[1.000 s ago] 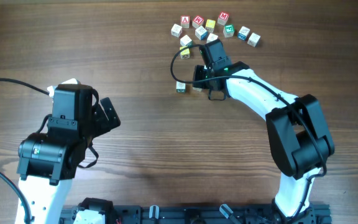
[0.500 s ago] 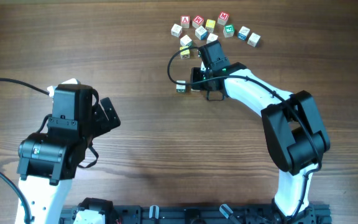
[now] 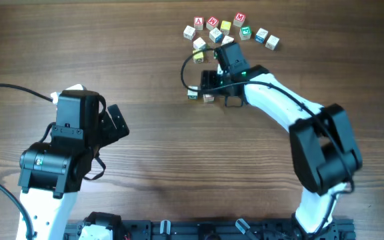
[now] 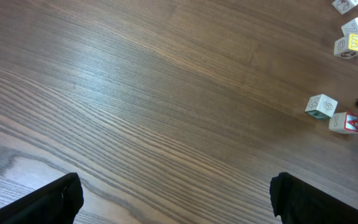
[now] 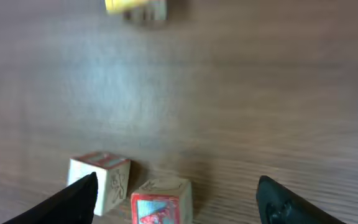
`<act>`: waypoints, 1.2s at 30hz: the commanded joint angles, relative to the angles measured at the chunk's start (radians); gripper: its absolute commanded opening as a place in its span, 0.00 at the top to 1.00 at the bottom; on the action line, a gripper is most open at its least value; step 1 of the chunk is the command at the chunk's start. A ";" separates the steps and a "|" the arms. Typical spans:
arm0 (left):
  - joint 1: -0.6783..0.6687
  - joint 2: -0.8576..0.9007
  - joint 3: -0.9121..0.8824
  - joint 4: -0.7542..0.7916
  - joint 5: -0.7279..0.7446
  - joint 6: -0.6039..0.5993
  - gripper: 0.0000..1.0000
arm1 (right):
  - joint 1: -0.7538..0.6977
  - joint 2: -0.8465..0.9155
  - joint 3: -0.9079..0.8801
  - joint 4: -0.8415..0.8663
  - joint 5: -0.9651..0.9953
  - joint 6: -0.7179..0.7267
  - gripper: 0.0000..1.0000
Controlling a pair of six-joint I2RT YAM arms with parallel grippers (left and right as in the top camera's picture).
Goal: Form a horizontal line
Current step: 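Place the 'A' block to the right of the '9' block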
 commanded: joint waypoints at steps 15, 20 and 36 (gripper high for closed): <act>0.005 -0.003 -0.001 0.002 0.006 -0.010 0.00 | 0.002 0.058 -0.013 -0.109 0.069 0.042 0.81; 0.005 -0.003 -0.001 0.002 0.006 -0.010 0.00 | 0.002 0.062 -0.013 -0.110 -0.019 0.039 0.84; 0.005 -0.003 -0.001 0.002 0.006 -0.010 0.00 | 0.002 0.062 -0.013 -0.095 -0.123 0.039 0.85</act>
